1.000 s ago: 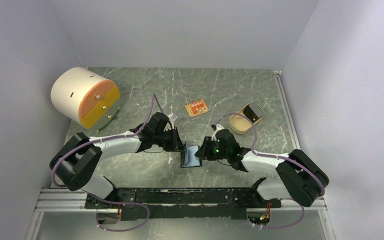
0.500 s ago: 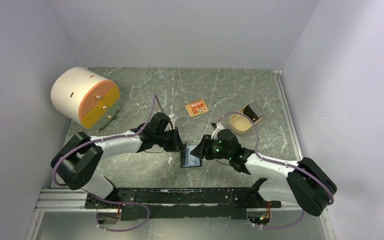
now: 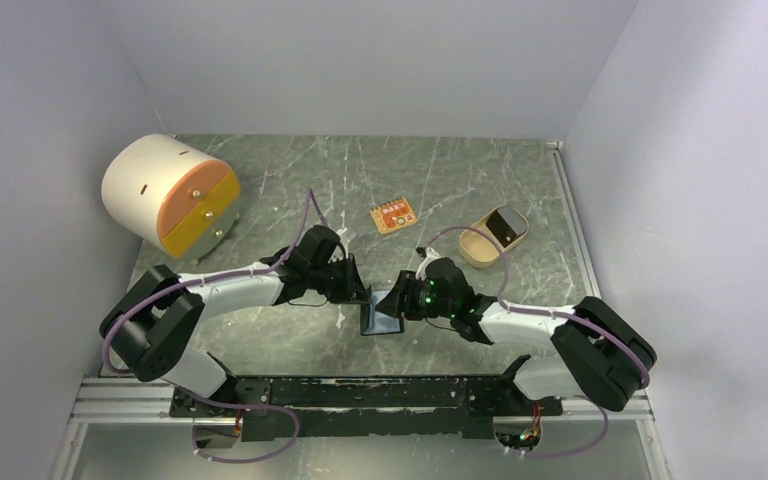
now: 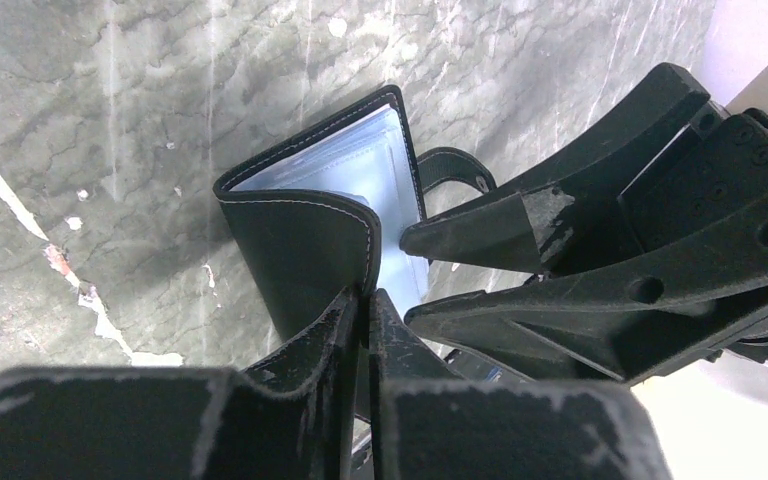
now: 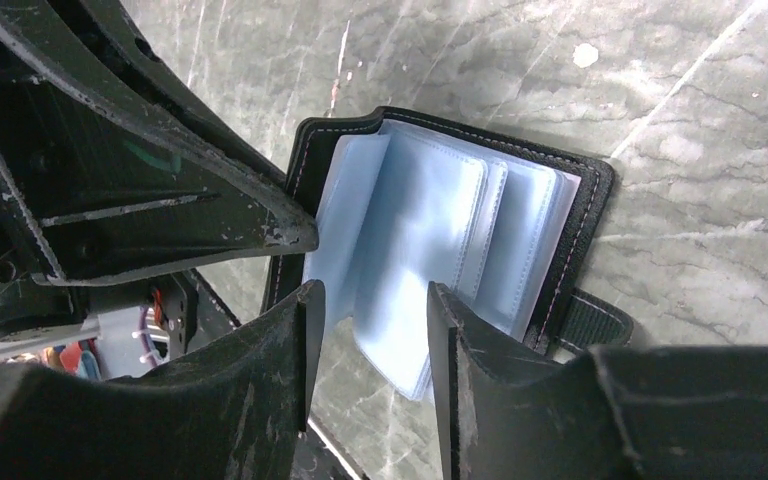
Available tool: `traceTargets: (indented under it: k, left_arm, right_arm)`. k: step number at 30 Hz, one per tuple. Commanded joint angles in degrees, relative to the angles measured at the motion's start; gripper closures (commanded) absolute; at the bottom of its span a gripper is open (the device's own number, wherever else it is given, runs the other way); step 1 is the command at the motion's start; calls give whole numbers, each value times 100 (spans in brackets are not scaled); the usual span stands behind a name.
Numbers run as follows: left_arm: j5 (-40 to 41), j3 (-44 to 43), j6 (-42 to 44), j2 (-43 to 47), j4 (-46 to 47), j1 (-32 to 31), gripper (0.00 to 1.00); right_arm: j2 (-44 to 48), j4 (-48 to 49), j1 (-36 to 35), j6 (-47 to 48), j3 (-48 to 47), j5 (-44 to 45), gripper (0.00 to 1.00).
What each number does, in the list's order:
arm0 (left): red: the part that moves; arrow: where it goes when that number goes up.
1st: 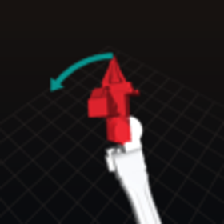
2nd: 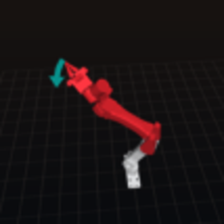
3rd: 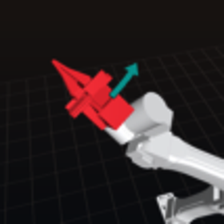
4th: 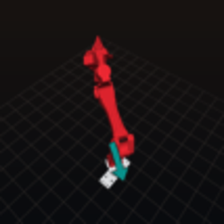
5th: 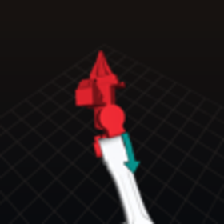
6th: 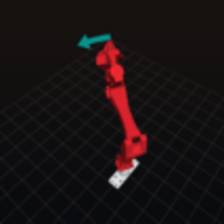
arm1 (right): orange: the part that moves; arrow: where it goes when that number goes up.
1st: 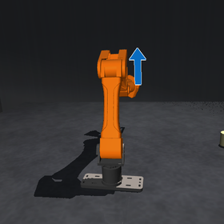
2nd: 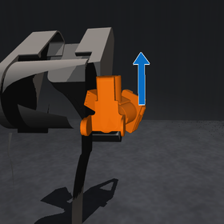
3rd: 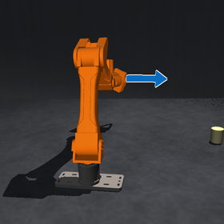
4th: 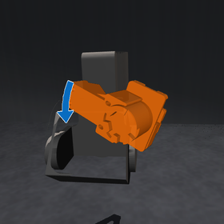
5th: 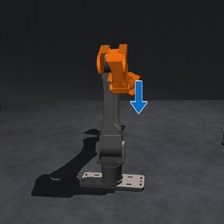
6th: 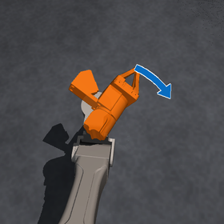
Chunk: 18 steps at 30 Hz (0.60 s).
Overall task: Put the credit cards into the card holder
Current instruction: Insert the credit card into the card holder.
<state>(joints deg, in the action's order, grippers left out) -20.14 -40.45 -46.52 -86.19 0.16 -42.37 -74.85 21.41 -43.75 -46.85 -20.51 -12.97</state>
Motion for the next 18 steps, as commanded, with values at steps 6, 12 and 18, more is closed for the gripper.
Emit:
traceTargets:
  k: [6, 12, 18]
  left_arm:
    - [103, 215, -137, 250, -168, 18, 81]
    - [156, 266, -90, 386, -358, 123, 81]
    - [162, 326, -87, 501, -391, 168, 81]
  right_arm:
    - [-349, 1093, -29, -481, 183, -287, 53]
    - [67, 368, -34, -293, 188, 280, 53]
    - [99, 212, -27, -246, 214, 428, 51]
